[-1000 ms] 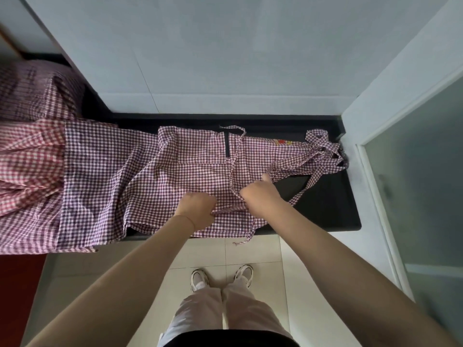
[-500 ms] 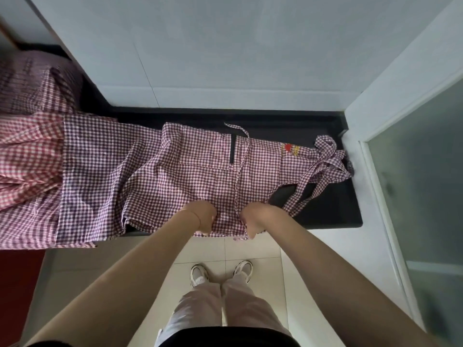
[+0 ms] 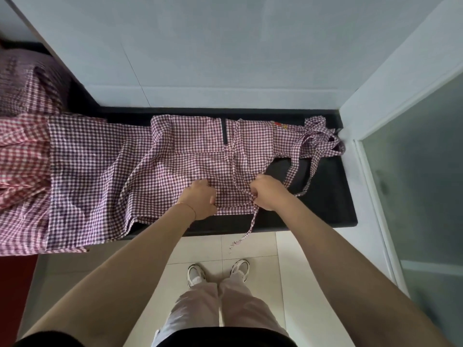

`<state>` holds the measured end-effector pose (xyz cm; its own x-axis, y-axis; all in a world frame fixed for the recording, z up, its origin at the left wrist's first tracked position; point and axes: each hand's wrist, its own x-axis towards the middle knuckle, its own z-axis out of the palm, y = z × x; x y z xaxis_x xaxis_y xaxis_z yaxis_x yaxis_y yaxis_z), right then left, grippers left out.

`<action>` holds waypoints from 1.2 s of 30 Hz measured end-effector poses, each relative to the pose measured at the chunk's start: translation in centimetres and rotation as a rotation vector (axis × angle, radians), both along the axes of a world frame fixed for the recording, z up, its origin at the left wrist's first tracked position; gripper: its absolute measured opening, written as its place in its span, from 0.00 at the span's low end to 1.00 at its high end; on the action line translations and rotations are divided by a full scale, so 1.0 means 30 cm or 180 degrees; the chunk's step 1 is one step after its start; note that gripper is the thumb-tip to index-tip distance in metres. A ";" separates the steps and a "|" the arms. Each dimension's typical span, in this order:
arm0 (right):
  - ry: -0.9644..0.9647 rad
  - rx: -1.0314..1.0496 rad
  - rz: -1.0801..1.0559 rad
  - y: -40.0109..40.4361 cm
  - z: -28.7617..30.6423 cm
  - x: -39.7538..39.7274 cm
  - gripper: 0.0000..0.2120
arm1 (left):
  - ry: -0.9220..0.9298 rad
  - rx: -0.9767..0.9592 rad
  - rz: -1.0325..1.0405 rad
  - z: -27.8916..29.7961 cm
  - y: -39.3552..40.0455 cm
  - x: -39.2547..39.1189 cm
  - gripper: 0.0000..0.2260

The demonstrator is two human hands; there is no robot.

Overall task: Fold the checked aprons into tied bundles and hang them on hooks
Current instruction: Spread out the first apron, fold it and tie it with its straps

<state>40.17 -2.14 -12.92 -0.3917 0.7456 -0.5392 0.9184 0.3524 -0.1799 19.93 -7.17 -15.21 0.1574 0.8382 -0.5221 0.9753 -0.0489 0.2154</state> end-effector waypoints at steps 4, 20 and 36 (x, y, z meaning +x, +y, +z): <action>0.0111 -0.0240 -0.0084 0.020 0.027 0.017 0.05 | -0.0083 -0.0144 0.0055 0.025 0.000 0.000 0.07; -0.0292 0.0538 0.0935 -0.093 -0.022 0.018 0.17 | 0.0182 -0.0165 -0.0035 0.018 -0.012 0.021 0.12; -0.0080 -0.0138 -0.0064 -0.043 0.009 -0.036 0.17 | 0.0346 0.0203 0.0829 0.074 0.021 0.009 0.12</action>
